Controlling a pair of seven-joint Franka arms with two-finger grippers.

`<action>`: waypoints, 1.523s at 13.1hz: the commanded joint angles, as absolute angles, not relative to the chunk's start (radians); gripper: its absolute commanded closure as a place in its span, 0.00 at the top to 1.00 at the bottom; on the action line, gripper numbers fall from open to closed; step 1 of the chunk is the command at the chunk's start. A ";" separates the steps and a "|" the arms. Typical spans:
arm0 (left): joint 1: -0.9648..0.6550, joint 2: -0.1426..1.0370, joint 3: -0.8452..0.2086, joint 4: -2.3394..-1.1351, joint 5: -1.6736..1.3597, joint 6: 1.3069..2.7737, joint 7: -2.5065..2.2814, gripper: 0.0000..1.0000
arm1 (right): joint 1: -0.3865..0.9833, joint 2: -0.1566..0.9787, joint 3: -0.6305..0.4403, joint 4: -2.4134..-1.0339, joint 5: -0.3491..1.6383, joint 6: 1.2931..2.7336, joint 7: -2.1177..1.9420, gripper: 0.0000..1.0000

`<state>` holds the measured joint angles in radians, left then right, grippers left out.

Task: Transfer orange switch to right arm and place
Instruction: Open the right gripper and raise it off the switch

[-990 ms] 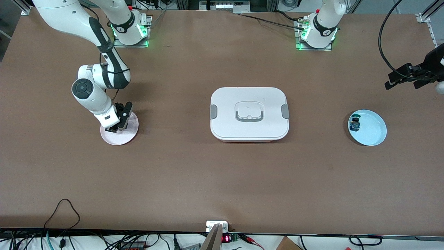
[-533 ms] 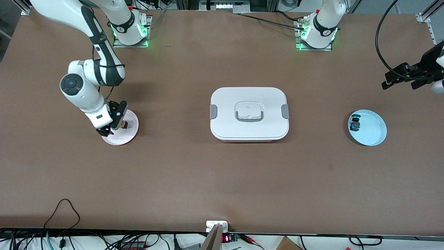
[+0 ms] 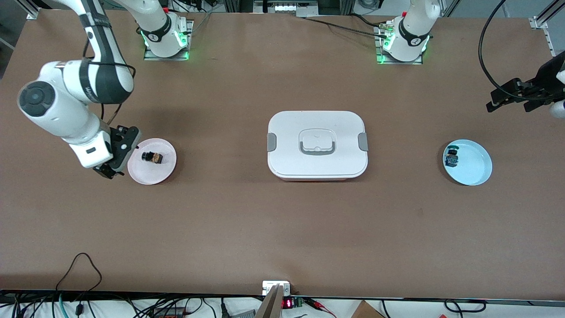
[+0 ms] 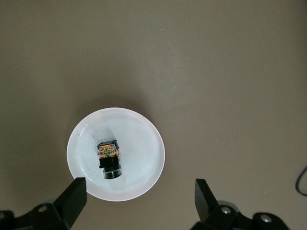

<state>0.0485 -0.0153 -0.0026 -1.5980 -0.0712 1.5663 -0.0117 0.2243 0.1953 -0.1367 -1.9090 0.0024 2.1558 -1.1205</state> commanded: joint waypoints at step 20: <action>0.046 0.003 -0.015 -1.545 -0.057 1.539 -0.012 1.00 | 0.140 0.137 -0.138 -1.546 -0.080 1.562 -0.137 1.00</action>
